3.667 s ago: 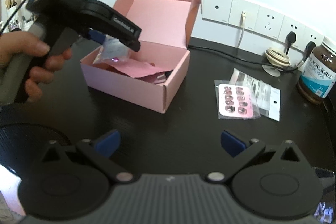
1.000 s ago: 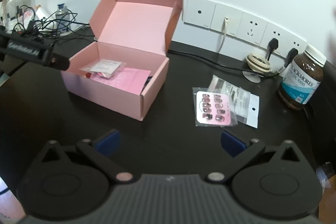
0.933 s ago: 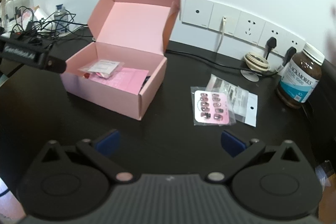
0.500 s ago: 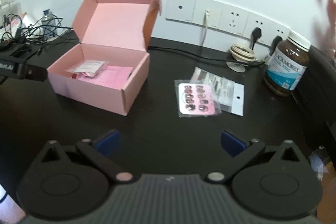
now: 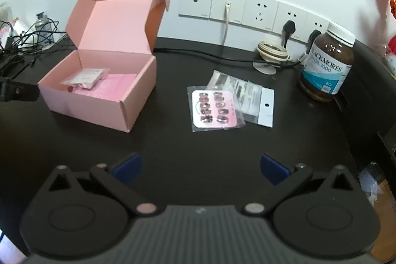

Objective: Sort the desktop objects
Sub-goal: 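Withdraw the left tool up from the pink box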

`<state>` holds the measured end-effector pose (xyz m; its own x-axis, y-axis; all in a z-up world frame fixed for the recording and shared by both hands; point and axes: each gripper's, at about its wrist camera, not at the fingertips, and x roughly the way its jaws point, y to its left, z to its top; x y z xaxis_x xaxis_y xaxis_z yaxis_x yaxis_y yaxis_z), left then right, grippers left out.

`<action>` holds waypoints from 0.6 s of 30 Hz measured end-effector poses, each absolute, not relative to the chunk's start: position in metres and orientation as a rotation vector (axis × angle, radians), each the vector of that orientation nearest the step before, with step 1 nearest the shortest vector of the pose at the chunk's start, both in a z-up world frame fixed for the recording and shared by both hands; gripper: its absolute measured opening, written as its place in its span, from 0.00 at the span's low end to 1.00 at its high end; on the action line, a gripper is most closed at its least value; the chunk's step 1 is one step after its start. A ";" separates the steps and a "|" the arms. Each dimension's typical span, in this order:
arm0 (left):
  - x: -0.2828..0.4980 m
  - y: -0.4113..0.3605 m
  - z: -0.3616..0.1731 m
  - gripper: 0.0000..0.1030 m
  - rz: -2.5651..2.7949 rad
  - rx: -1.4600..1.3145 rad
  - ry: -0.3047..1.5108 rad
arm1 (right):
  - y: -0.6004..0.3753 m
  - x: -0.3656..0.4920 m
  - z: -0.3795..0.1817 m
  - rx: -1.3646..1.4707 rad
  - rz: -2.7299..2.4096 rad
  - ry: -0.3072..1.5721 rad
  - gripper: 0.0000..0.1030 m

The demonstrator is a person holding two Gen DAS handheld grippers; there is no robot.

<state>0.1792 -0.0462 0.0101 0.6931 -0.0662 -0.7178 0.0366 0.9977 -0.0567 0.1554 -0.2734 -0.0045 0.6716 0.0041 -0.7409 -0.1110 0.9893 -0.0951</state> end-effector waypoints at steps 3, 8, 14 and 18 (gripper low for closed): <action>0.179 -0.047 0.010 1.00 -0.057 -0.040 0.803 | -0.273 0.157 -0.004 -0.139 0.069 0.831 0.99; 0.179 -0.047 0.011 1.00 -0.056 -0.046 0.804 | -0.272 0.159 -0.004 -0.135 0.073 0.833 0.99; 0.178 -0.048 0.011 1.00 -0.057 -0.049 0.807 | -0.272 0.160 -0.004 -0.134 0.075 0.832 0.99; 0.178 -0.050 0.010 1.00 -0.062 -0.043 0.807 | -0.274 0.161 -0.006 -0.131 0.066 0.838 0.99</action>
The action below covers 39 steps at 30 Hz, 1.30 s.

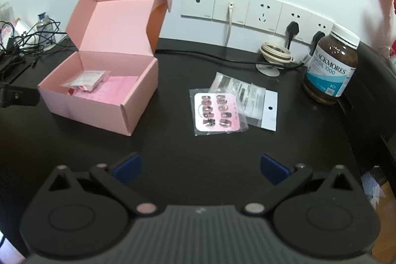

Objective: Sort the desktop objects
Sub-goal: 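Withdraw the left tool up from the pink box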

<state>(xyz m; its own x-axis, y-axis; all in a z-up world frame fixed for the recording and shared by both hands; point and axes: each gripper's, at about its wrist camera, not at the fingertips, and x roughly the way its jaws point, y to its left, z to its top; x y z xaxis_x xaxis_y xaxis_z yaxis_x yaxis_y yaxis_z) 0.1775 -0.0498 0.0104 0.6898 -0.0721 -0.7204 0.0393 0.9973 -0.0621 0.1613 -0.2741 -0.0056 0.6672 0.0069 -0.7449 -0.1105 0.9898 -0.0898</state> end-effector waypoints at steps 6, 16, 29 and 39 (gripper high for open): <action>0.178 -0.051 0.009 1.00 -0.064 -0.042 0.811 | -0.279 0.161 -0.006 -0.125 0.056 0.838 0.99; 0.178 -0.055 0.010 1.00 -0.071 -0.044 0.811 | -0.283 0.160 -0.005 -0.125 0.050 0.840 0.99; 0.179 -0.057 0.009 1.00 -0.074 -0.043 0.814 | -0.286 0.161 -0.007 -0.117 0.042 0.845 0.99; 0.178 -0.059 0.007 1.00 -0.076 -0.034 0.820 | -0.289 0.168 -0.011 -0.125 0.034 0.839 0.99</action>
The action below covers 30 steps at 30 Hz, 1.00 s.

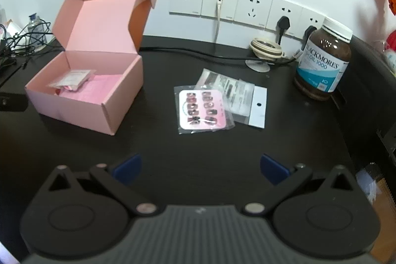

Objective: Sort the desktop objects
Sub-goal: 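Withdraw the left tool up from the pink box, then move the right tool to the press-on nails bag and close on it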

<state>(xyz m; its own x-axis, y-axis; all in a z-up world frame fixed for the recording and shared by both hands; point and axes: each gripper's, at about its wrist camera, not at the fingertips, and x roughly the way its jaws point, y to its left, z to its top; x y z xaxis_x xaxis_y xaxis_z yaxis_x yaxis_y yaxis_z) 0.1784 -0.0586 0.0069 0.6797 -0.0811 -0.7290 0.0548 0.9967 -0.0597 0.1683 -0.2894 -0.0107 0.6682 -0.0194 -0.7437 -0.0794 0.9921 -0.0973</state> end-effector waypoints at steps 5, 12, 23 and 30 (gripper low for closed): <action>0.180 -0.060 0.007 1.00 -0.082 -0.030 0.819 | -0.296 0.174 -0.010 -0.122 0.018 0.827 0.99; 0.181 -0.064 0.007 1.00 -0.084 -0.024 0.818 | -0.306 0.180 -0.010 -0.103 0.005 0.827 0.99; 0.183 -0.071 0.008 1.00 -0.084 -0.029 0.818 | -0.320 0.186 -0.012 -0.092 -0.013 0.825 0.99; 0.183 -0.071 0.008 1.00 -0.077 -0.026 0.816 | -0.323 0.196 -0.018 -0.075 -0.007 0.832 0.99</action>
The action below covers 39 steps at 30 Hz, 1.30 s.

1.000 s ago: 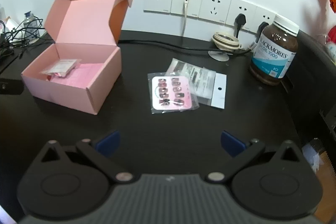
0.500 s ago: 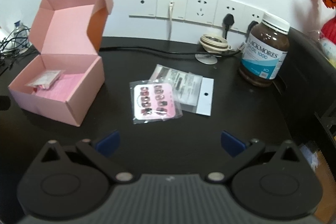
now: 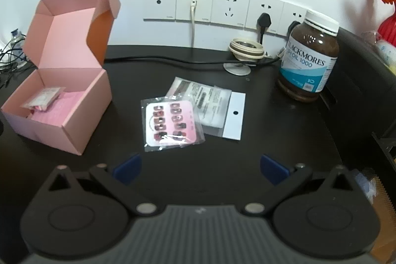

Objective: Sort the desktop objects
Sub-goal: 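Move the right tool to the press-on nails bag and close on it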

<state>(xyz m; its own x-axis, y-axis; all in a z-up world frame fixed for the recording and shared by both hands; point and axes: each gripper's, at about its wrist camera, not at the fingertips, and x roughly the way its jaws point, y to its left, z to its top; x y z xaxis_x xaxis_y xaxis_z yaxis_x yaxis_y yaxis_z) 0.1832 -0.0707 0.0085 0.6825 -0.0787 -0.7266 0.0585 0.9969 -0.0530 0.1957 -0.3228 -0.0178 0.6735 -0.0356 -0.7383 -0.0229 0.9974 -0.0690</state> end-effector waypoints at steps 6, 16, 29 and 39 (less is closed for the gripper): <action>0.184 -0.067 0.009 1.00 -0.061 -0.037 0.819 | -0.318 0.202 -0.022 -0.090 0.015 0.829 0.99; 0.186 -0.063 0.007 1.00 -0.044 -0.047 0.827 | -0.321 0.213 -0.025 -0.104 0.013 0.816 0.98; 0.189 -0.071 0.009 1.00 -0.037 -0.035 0.833 | -0.318 0.240 -0.035 -0.121 0.052 0.834 0.97; 0.186 -0.067 0.013 1.00 -0.002 -0.053 0.830 | -0.294 0.282 -0.058 -0.186 0.094 0.899 0.98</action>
<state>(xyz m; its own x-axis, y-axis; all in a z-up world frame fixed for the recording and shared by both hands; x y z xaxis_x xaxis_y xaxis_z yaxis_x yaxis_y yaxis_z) 0.1861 -0.0670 0.0128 0.6749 -0.0227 -0.7375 -0.0187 0.9987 -0.0478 0.2819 -0.2939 -0.0577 0.6197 0.0037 -0.7848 -0.1590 0.9799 -0.1209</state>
